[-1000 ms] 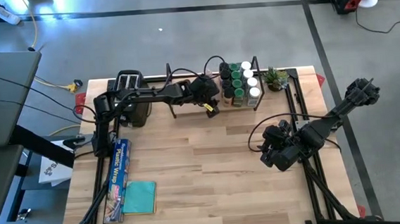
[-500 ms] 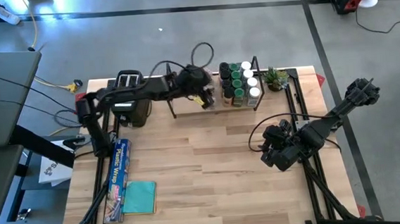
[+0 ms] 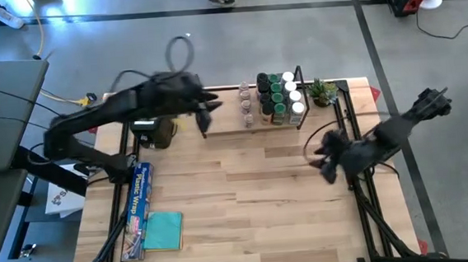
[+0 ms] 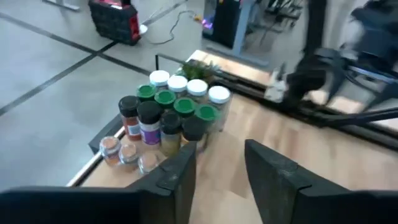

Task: Shelf spices
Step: Return to Home Position

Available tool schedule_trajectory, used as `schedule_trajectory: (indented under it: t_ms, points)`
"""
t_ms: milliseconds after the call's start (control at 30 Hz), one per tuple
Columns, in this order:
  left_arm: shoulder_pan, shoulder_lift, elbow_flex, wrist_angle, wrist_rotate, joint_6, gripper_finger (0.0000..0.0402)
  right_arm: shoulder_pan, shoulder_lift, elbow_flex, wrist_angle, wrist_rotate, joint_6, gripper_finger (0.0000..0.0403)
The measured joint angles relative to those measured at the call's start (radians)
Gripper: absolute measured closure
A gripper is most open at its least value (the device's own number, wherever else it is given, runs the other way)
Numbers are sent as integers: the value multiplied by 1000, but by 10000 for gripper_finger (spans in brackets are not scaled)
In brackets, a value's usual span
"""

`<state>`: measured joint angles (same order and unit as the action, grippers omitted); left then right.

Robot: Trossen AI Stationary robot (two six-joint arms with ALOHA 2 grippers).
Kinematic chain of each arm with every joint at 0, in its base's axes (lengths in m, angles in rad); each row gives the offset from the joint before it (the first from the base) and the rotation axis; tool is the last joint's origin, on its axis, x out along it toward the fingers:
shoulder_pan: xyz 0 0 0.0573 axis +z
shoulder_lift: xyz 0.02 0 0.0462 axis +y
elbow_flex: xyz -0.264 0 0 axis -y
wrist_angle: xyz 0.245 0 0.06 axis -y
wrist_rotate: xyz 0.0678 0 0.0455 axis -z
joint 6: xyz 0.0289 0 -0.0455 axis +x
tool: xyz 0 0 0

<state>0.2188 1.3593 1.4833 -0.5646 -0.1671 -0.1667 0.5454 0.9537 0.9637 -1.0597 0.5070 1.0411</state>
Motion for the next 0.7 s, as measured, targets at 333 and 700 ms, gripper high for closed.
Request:
schedule_trajectory:
  t_ms: [333,700]
  points:
    - [-13,-376,-150,-69,0,-146,328,-77,-499,4,24,-131,-133,277]
    - [-13,-622,-200,-179,-3,-128,337,-76,-691,-255,444,-25,-364,395]
